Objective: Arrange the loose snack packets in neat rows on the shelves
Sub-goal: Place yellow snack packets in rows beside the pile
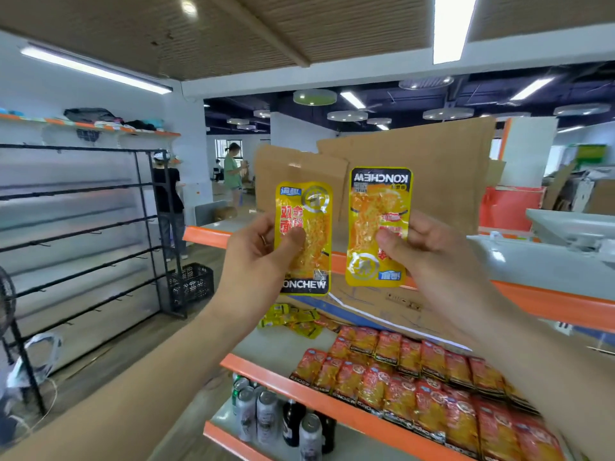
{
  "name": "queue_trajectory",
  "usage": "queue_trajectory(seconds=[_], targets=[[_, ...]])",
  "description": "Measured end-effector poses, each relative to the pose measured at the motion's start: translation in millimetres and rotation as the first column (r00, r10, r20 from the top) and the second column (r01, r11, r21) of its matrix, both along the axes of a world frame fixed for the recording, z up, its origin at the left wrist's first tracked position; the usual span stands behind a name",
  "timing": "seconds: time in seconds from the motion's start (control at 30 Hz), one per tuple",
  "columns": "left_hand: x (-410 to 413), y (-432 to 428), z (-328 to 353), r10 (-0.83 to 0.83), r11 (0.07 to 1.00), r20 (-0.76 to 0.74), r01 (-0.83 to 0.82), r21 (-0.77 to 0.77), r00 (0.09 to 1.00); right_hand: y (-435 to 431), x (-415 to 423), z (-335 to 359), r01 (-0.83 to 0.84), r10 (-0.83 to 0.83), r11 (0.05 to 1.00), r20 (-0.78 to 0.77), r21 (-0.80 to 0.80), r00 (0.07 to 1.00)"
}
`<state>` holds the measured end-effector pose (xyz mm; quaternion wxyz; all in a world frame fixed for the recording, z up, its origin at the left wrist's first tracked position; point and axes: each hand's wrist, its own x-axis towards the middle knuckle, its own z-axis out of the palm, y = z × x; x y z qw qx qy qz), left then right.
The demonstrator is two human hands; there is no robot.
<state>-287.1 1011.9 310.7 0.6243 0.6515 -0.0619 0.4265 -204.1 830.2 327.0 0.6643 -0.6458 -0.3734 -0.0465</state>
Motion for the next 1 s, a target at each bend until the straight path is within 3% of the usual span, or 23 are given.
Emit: queue_trajectory(seconds=[0.3, 0.5, 0.8, 1.0], targets=[[19.1, -120.5, -5.9, -0.017, 0.998, 0.009, 0.017, 0.057, 1.0, -116.2, 15.3, -3.4, 0.025, -0.027, 0.999, -0.074, -0.023, 0.997], [33.1, -188.3, -10.6, -0.04, 0.999, -0.017, 0.041, 0.03, 0.999, -184.2, 25.3, -7.1, 0.028, -0.038, 0.999, -0.228, -0.045, 0.973], [73.3, -262.0, -27.0, -0.119, 0.993, -0.034, 0.119, -0.001, 0.992, -273.8, 46.6, -13.4, 0.175, -0.204, 0.953, -0.097, -0.248, 0.974], [108.9, -282.9, -35.1, -0.174, 0.985, -0.066, 0.175, -0.002, 0.982, -315.2, 60.6, -11.3, 0.199, -0.24, 0.956, -0.19, -0.215, 0.952]])
